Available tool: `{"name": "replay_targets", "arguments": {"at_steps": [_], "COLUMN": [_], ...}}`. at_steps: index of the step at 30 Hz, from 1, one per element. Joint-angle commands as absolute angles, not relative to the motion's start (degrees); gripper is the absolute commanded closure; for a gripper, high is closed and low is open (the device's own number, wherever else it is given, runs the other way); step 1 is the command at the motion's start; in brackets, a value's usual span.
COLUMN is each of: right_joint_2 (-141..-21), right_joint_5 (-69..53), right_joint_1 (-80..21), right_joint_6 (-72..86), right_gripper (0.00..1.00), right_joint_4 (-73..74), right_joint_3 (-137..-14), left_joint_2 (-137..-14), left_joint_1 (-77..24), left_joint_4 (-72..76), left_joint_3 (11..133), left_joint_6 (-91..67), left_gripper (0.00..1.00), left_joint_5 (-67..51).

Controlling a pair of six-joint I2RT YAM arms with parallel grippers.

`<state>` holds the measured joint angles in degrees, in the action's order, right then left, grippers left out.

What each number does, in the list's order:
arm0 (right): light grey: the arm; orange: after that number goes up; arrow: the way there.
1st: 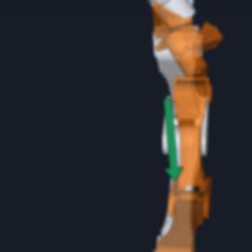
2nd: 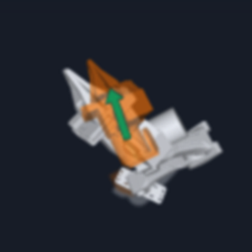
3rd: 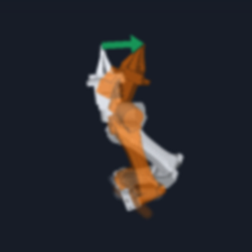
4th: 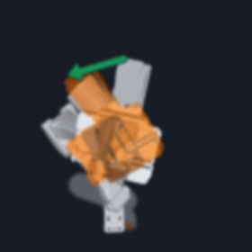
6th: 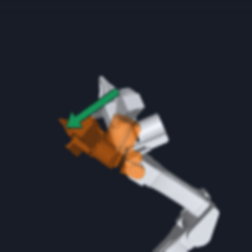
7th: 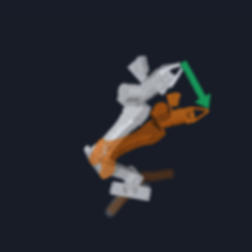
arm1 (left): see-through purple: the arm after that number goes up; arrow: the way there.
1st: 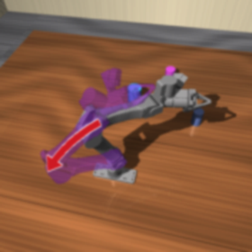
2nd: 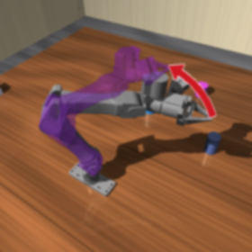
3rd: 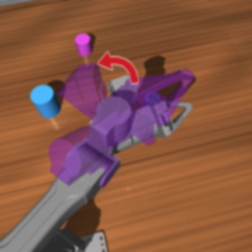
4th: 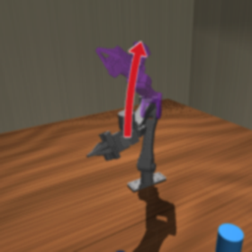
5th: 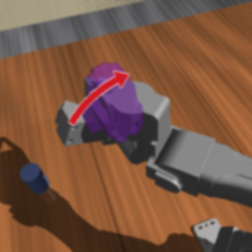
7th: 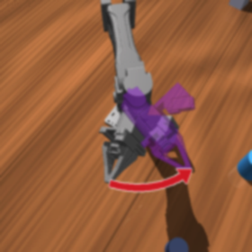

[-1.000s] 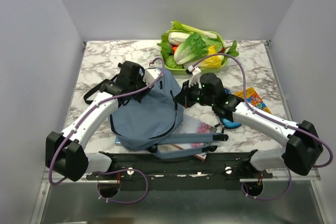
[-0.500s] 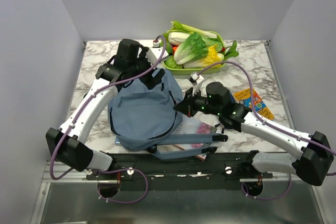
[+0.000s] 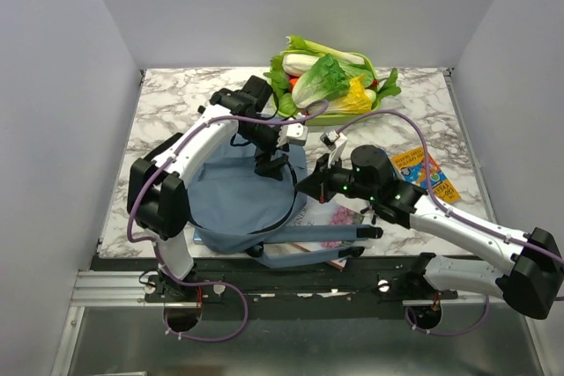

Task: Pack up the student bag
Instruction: Unzip the student bag at the center of the board.

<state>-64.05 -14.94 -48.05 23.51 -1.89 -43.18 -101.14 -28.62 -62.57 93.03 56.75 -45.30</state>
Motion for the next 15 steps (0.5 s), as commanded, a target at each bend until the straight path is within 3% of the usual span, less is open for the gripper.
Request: {"name": "replay_targets", "arguments": {"at_steps": [1,5,12,15], "right_joint_2": [-62.84,-63.11,-62.41,-61.88], "right_joint_5": [-16.0,-16.26,-16.35,-16.08], "right_joint_1": [-48.52,-48.6,-48.52,-48.6], "right_joint_6": [23.12,23.47,23.55,23.64], "right_gripper": [0.99,0.99,0.99,0.99], "right_joint_4": [-3.95,-4.83,-5.1,-5.01], "right_joint_3": [-42.28,-42.01,-42.1,-41.92], "left_joint_2": [-103.08,-106.34,-107.75,-109.59], "left_joint_1": [-29.18,-29.88,-32.69,-33.22], "left_joint_4": [-77.39,-83.49,-79.01,-79.28], "left_joint_3": [97.99,102.04,99.93,101.24], "left_joint_6": [83.08,90.43,92.63,93.25], "left_gripper": [0.01,0.01,0.01,0.06], "left_joint_5": [-52.82,-53.52,-51.25,-50.45]}}
